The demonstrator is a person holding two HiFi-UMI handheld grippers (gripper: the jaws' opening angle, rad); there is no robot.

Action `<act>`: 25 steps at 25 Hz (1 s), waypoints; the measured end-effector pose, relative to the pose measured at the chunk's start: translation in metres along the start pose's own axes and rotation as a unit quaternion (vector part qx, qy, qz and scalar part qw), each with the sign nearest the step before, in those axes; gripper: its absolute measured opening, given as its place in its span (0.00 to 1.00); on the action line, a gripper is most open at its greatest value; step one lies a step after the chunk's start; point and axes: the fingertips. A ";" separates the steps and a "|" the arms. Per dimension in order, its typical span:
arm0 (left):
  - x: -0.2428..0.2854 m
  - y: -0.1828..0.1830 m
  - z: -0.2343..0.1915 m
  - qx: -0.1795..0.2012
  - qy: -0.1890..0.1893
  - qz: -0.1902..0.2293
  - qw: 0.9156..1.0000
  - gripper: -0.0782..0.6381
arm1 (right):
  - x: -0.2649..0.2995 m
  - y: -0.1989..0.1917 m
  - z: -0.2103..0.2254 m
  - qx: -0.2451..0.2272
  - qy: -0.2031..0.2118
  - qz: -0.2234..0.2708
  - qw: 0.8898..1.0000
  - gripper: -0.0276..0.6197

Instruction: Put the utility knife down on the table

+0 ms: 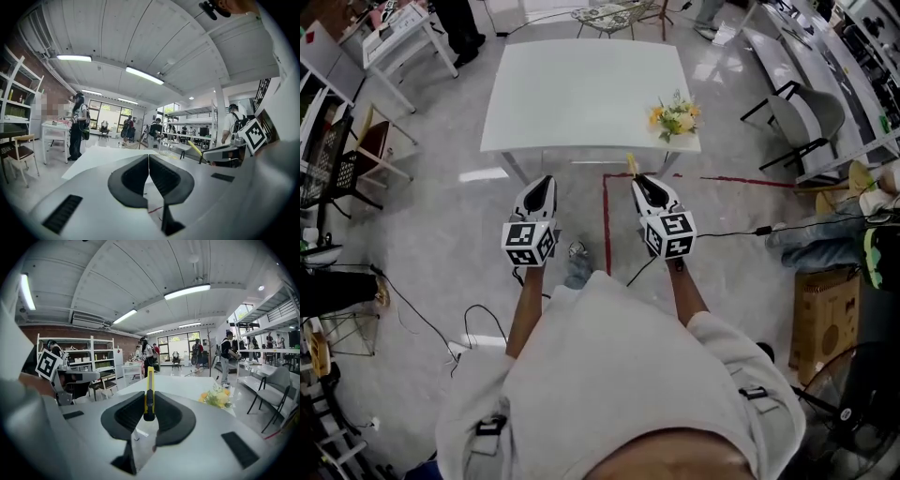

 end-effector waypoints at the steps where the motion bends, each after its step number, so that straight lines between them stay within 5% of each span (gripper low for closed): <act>1: 0.007 0.004 -0.011 -0.001 0.000 0.001 1.000 0.14 | 0.012 0.007 -0.001 -0.002 -0.001 0.000 1.000 0.17; 10: 0.074 0.043 -0.092 0.000 -0.015 0.013 1.000 0.14 | 0.108 0.060 0.001 -0.014 -0.010 0.008 1.000 0.17; 25: 0.137 0.053 -0.165 -0.007 -0.044 0.001 0.999 0.14 | 0.200 0.077 0.004 -0.004 -0.031 -0.006 0.999 0.17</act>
Point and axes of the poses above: the fingertips, and each gripper's own axes: x forward along the fingers, z to its right, y out of its top, and after that the axes turned 8 degrees about -y, right-handed
